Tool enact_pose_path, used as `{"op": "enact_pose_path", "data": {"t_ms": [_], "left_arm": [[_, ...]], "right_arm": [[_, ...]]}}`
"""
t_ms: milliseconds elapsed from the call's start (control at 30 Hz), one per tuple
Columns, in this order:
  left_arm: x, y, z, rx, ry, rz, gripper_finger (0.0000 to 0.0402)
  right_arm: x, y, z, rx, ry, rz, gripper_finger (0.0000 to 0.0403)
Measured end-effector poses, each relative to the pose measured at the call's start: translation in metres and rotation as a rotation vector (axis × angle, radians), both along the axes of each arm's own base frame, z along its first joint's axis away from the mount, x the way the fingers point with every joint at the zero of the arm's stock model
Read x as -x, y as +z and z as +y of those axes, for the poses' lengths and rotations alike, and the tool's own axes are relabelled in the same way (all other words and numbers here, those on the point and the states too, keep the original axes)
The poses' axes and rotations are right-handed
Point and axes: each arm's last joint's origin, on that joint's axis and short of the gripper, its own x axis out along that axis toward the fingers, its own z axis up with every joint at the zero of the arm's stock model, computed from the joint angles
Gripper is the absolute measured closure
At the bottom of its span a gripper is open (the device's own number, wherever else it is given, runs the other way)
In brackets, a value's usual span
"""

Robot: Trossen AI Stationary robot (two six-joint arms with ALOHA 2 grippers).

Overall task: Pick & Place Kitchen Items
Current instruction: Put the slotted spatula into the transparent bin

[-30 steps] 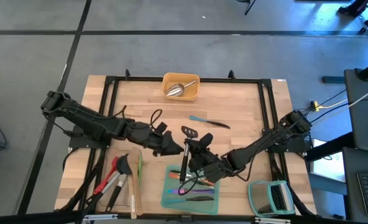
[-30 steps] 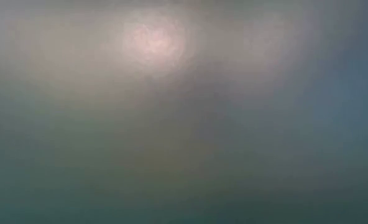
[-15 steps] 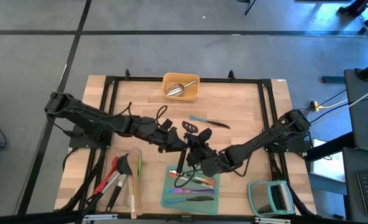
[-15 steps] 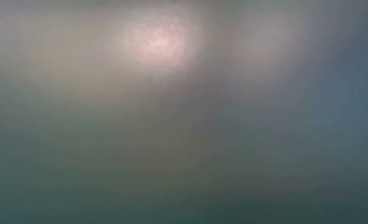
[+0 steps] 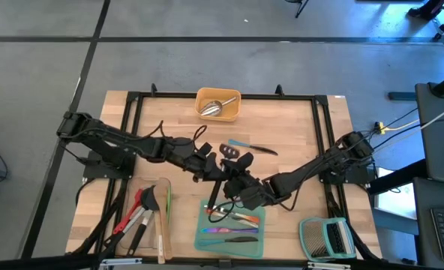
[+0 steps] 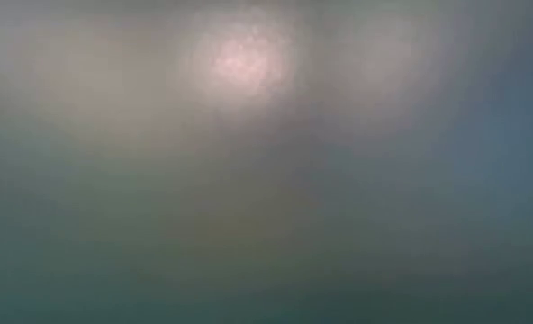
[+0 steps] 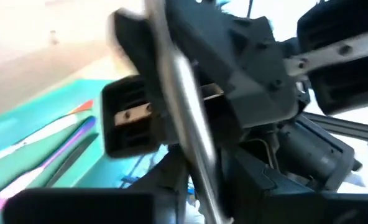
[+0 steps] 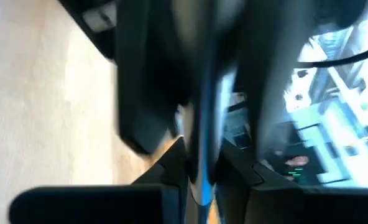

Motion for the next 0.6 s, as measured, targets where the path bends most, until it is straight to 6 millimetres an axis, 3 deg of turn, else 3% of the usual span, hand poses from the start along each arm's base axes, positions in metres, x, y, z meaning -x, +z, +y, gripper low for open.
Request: {"op": "enact_pose_path", "data": {"t_ms": [167, 400, 600], "left_arm": [[0.003, -0.006, -0.003, -0.084, -0.029, 0.047, 0.0334], [0.007, -0.010, -0.017, -0.237, -0.035, 0.052, 0.0353], [0.013, -0.011, -0.035, -0.236, -0.012, 0.063, 0.0353]], "right_arm": [[0.002, -0.002, 0.003, 0.020, 0.012, 0.027, 0.0323], [0.004, 0.006, 0.012, -0.020, -0.035, -0.093, 0.0223], [0.014, 0.009, 0.031, 0.053, -0.011, -0.057, 0.0153]]}}
